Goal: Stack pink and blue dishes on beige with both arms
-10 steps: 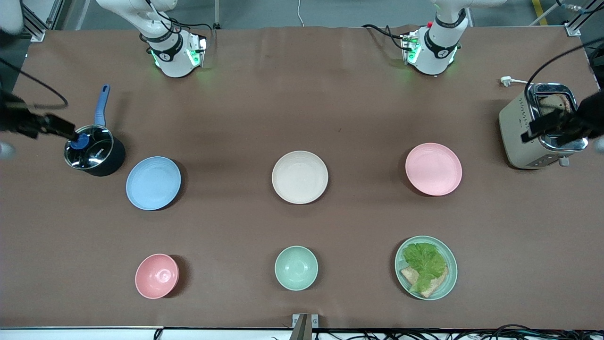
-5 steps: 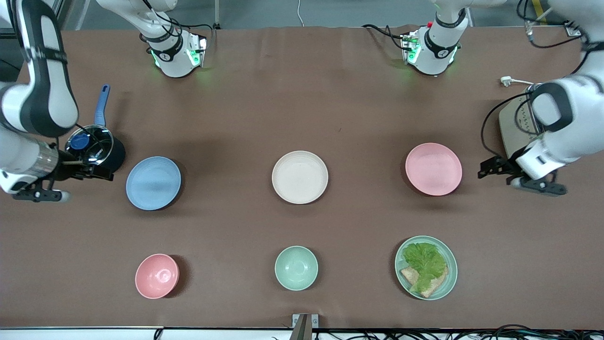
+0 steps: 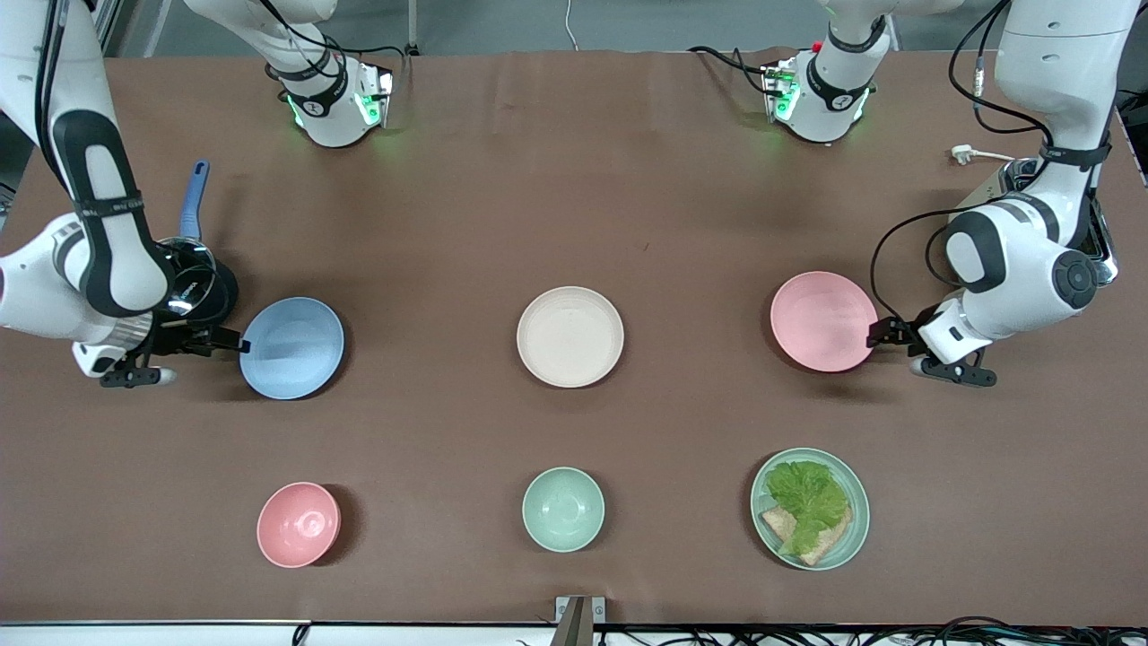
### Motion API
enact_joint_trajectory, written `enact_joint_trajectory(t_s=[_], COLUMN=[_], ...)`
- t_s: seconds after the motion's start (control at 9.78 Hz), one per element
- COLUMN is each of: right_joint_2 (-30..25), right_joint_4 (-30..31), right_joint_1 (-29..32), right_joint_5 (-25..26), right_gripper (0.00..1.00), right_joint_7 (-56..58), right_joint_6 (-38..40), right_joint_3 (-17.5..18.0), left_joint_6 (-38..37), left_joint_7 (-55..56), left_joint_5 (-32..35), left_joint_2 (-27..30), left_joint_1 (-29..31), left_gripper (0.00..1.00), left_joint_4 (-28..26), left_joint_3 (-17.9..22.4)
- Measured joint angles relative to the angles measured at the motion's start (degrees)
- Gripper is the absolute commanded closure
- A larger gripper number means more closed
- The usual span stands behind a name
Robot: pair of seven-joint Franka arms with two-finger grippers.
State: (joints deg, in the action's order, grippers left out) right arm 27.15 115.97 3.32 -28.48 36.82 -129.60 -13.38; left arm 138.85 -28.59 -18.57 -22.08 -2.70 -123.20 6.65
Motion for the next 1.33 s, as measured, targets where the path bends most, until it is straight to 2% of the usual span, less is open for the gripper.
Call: enact_joint_trajectory(t_s=[0.1, 0.2, 0.31, 0.41, 0.51, 0.61, 0.72, 0.82, 1.02, 1.12, 1.33], right_joint_2=[0.6, 0.7, 0.8, 0.8, 1.2, 1.7, 2.3, 2.6, 2.6, 2.3, 2.1], right_joint_4=[0.1, 0.2, 0.5, 0.9, 1.1, 1.1, 1.2, 1.2, 0.6, -1.0, -6.0], right_joint_1=[0.0, 0.0, 0.0, 0.0, 0.0, 0.0, 0.0, 0.0, 0.1, 0.1, -0.1], right_joint_5=[-0.6, -0.7, -0.8, -0.8, -1.2, -1.8, -2.0, -2.1, -2.9, -3.1, -3.1], right_gripper=[0.34, 0.40, 0.44, 0.50, 0.56, 0.71, 0.96, 0.99, 0.99, 0.99, 0.99], right_joint_7=[0.7, 0.8, 0.8, 0.8, 0.8, 1.0, 1.0, 1.1, 1.1, 0.9, -0.9], right_joint_6=[0.0, 0.2, 0.3, 0.3, 0.3, 0.3, 0.3, 0.3, 1.8, 5.4, 14.3], right_joint_3=[-0.2, -0.3, -0.4, -0.4, -0.4, -0.5, -0.5, -0.7, -1.1, -1.8, -3.8], left_joint_6=[0.0, 0.0, 0.0, 0.0, 0.0, -0.6, -1.7, -4.5, -11.6, -12.9, -14.4], left_joint_7=[-0.2, -0.5, -0.6, -1.1, -2.3, -3.9, -4.4, -4.4, -3.2, 0.2, 15.0], left_joint_5=[-1.0, -1.7, -2.0, -2.0, -2.1, -2.6, -2.8, -2.9, -2.9, -3.0, -3.1], left_joint_2=[-0.1, -0.2, -0.4, -0.5, -0.6, -0.2, 0.5, 2.0, 7.3, 10.1, 13.3], left_joint_1=[0.0, 0.0, 0.1, 0.4, 0.7, 1.0, 1.2, 1.3, 1.4, 1.5, 1.3], left_gripper=[0.75, 0.82, 0.86, 0.96, 1.00, 1.00, 1.00, 1.00, 1.00, 0.99, 0.99], left_joint_4=[-1.0, -1.8, -2.5, -3.0, -3.2, -3.1, -2.8, -2.2, 0.4, 1.3, 5.6], left_joint_3=[-0.7, -1.1, -1.1, -1.1, -1.1, -1.1, -1.1, -1.1, -2.0, -4.6, -14.3])
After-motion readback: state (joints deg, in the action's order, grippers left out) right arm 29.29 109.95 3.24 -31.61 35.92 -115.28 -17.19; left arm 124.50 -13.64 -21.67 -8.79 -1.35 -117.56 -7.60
